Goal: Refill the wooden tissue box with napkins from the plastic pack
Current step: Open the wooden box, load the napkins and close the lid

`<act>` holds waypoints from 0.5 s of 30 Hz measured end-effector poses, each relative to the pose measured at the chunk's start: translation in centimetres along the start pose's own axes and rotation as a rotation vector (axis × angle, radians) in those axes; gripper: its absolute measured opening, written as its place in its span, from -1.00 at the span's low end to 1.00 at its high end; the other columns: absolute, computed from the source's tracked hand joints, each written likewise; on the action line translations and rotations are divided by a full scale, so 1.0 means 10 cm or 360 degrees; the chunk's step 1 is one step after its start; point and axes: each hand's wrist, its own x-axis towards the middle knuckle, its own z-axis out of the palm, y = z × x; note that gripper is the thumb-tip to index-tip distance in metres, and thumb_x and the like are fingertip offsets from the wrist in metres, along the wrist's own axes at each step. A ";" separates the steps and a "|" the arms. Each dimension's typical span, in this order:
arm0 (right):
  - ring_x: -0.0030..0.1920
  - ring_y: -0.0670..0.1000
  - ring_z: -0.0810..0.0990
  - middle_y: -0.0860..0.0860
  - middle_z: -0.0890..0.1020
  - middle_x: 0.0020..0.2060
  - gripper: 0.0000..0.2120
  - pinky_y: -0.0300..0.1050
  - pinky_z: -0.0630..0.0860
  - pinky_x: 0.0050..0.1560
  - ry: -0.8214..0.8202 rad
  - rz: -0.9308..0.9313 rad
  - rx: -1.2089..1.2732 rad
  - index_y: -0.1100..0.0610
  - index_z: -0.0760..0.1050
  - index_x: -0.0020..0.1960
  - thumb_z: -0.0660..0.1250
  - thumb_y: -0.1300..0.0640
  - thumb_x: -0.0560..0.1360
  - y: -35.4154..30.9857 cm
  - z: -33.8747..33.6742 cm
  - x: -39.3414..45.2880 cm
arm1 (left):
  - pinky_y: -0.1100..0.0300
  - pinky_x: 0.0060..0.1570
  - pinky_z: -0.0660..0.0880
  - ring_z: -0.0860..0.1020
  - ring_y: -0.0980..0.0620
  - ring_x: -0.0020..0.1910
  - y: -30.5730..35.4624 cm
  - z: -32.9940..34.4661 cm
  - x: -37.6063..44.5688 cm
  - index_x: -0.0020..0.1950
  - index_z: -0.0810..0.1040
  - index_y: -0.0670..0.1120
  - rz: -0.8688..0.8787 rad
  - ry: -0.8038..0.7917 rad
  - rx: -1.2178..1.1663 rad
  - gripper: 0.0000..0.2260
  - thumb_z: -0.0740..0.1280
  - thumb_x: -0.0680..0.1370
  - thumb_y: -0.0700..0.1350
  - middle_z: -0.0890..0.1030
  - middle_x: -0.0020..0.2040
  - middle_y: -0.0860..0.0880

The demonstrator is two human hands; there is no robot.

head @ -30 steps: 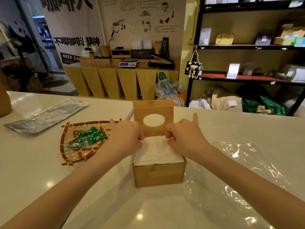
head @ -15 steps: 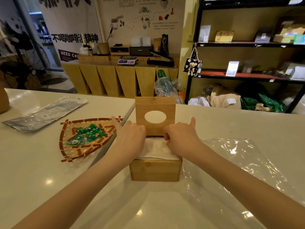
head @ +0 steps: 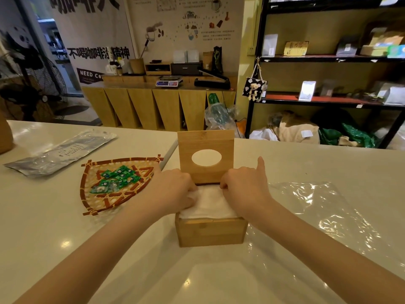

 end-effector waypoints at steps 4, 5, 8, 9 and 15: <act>0.04 0.07 0.50 -0.02 0.60 -0.23 -0.85 0.28 -0.09 0.43 0.0003 -0.0075 -0.0086 0.05 0.55 -0.15 0.24 0.22 0.50 0.01 -0.04 -0.04 | -0.37 0.37 -0.03 0.46 -0.02 0.16 0.05 0.00 0.00 -0.20 0.49 0.06 -0.0036 -0.0023 0.0041 -0.89 0.25 0.51 0.00 0.47 -0.22 0.09; 0.07 0.08 0.47 -0.01 0.59 -0.23 -0.85 0.29 -0.07 0.43 0.0006 -0.0104 -0.0111 0.04 0.50 -0.19 0.25 0.23 0.49 0.00 -0.06 -0.04 | -0.38 0.37 -0.05 0.45 -0.02 0.20 0.08 0.00 0.01 -0.10 0.54 0.06 -0.0064 -0.0028 0.0103 -0.90 0.25 0.51 0.00 0.52 -0.14 0.07; 0.14 0.10 0.40 0.01 0.60 -0.11 -0.87 0.28 0.02 0.41 0.0004 -0.0188 -0.0147 0.03 0.51 -0.15 0.26 0.23 0.48 -0.03 -0.08 -0.04 | -0.40 0.37 -0.10 0.45 -0.07 0.22 0.21 0.02 0.04 0.08 0.56 0.01 -0.0135 0.0006 0.0383 -0.80 0.22 0.53 -0.01 0.61 0.03 -0.02; 0.16 0.10 0.39 0.01 0.60 -0.07 -0.88 0.25 0.06 0.39 -0.0003 -0.0212 -0.0156 0.04 0.53 -0.11 0.27 0.23 0.47 -0.03 -0.08 -0.03 | -0.40 0.36 -0.12 0.46 -0.08 0.21 0.26 0.02 0.03 0.05 0.55 -0.02 -0.0136 0.0048 0.0442 -0.82 0.22 0.54 -0.02 0.61 0.02 -0.04; 0.11 0.06 0.42 0.00 0.63 -0.06 -0.80 0.04 0.23 0.18 -0.0030 -0.0212 0.0003 0.01 0.59 -0.01 0.26 0.22 0.48 0.06 -0.11 0.00 | -0.36 0.37 -0.11 0.51 -0.08 0.17 0.23 0.07 0.06 0.12 0.53 -0.01 -0.0184 0.0164 0.0387 -0.80 0.27 0.52 -0.03 0.61 0.04 -0.03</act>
